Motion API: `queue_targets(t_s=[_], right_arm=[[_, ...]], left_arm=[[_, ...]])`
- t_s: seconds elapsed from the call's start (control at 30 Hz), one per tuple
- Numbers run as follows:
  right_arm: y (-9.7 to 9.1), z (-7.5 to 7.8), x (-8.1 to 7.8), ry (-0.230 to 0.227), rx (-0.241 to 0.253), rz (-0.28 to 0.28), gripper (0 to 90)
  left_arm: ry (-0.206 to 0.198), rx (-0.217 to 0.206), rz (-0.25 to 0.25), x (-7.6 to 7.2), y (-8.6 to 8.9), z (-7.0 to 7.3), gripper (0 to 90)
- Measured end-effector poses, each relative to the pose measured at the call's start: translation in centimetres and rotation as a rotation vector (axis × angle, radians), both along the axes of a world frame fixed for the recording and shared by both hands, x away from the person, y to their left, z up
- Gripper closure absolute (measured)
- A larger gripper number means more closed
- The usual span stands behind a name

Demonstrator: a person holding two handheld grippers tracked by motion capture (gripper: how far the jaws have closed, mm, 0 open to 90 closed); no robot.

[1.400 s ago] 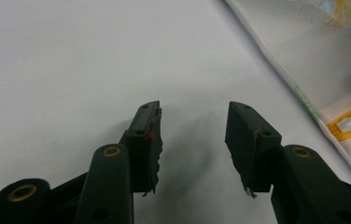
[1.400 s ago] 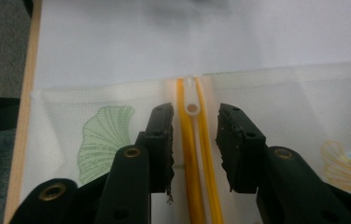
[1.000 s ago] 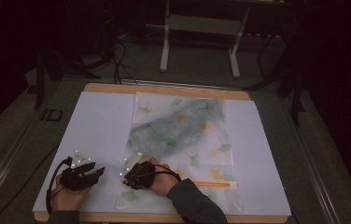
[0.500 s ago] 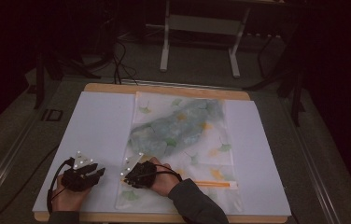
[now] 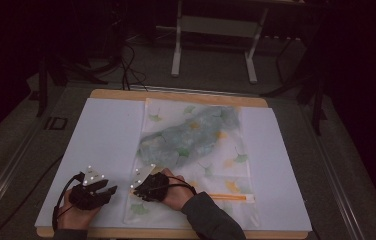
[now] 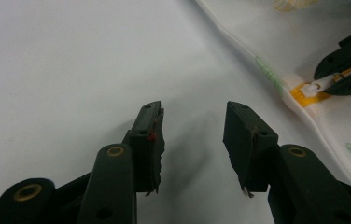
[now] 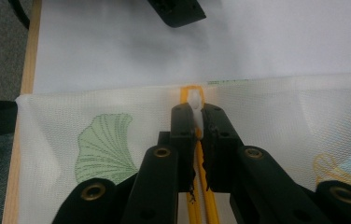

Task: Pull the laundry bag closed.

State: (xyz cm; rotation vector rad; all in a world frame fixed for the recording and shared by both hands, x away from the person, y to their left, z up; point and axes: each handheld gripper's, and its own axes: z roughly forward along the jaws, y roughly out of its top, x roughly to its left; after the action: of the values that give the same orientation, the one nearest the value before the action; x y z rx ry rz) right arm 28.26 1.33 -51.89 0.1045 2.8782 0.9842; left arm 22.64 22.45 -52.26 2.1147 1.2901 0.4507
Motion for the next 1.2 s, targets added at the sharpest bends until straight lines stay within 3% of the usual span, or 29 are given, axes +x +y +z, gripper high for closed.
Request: queue_targets(t_s=[0.33,0.63,0.73,0.97,1.07,1.2], right_arm=[[-0.2,-0.1,0.1,-0.002,0.008,-0.007,83.8],[-0.2,-0.1,0.0,-0.008,0.016,-0.009,83.9],[-0.2,-0.1,0.0,-0.008,0.015,-0.01,83.9],[-0.4,0.2,0.2,-0.014,0.024,-0.009,83.9],[-0.5,0.4,0.2,-0.017,0.027,-0.012,83.9],[-0.5,0.3,0.1,-0.019,0.018,-0.009,84.0]], left_arm=[[0.018,-0.027,-0.037,-0.5,-0.8,0.3,59.1],[0.034,-0.093,-0.069,-0.6,-1.1,0.9,58.6],[0.048,-0.147,-0.099,-0.7,-1.2,1.0,58.7],[0.079,-0.148,-0.136,-0.6,-2.1,0.9,58.9],[0.1,-0.188,-0.155,-0.4,-2.2,0.7,58.9],[0.106,-0.204,-0.166,-0.3,-2.3,0.6,58.6]])
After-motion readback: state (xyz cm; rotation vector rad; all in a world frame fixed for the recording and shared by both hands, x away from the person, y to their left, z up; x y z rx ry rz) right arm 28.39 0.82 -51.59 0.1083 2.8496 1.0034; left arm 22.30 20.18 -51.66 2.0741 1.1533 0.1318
